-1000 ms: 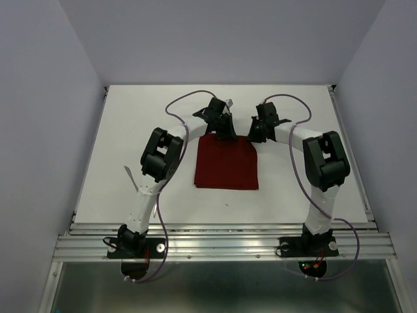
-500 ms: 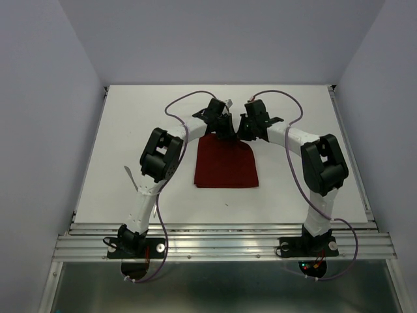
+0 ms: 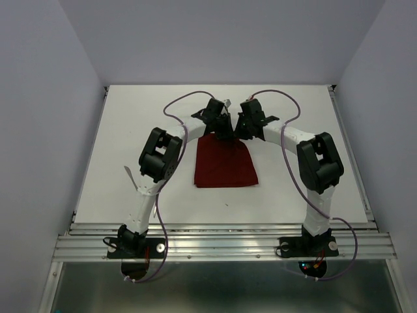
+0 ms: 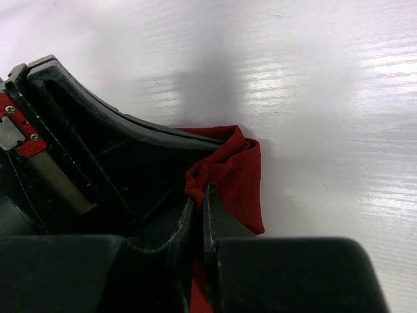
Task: Fold the napkin into a case and place the utensils inside
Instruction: Fold the lower triangle-folded napkin at the center of the board.
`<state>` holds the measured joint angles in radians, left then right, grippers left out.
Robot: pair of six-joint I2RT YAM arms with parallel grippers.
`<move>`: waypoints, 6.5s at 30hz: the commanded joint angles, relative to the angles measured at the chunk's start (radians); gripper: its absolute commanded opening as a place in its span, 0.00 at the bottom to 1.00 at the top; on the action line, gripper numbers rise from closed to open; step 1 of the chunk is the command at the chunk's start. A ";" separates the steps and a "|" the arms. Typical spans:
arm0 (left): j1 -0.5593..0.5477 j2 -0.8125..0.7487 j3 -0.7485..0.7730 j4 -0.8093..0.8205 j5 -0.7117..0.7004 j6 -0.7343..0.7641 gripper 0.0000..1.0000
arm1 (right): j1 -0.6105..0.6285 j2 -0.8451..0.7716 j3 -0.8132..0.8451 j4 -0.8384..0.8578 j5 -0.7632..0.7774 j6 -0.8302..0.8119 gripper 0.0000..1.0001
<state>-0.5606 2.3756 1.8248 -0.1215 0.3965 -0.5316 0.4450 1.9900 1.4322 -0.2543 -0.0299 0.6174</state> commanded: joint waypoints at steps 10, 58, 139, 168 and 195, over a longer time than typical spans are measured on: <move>0.002 0.000 -0.062 -0.095 -0.059 0.024 0.00 | -0.014 -0.135 -0.093 -0.053 0.248 0.016 0.55; 0.002 0.011 -0.070 -0.092 -0.051 0.024 0.00 | 0.040 -0.076 -0.136 0.052 0.127 0.007 0.01; 0.004 0.011 -0.075 -0.093 -0.051 0.025 0.00 | -0.036 -0.057 -0.016 0.058 -0.025 0.028 0.01; 0.028 -0.188 -0.122 -0.112 -0.076 0.033 0.00 | 0.024 0.003 0.007 0.044 0.053 0.081 0.01; 0.008 -0.214 -0.253 0.010 0.062 -0.048 0.00 | 0.024 0.000 0.007 0.041 0.056 0.081 0.01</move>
<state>-0.5392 2.1754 1.5448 -0.1444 0.4377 -0.5686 0.4606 2.0113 1.4315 -0.2504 0.0113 0.6964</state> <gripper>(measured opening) 0.029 0.050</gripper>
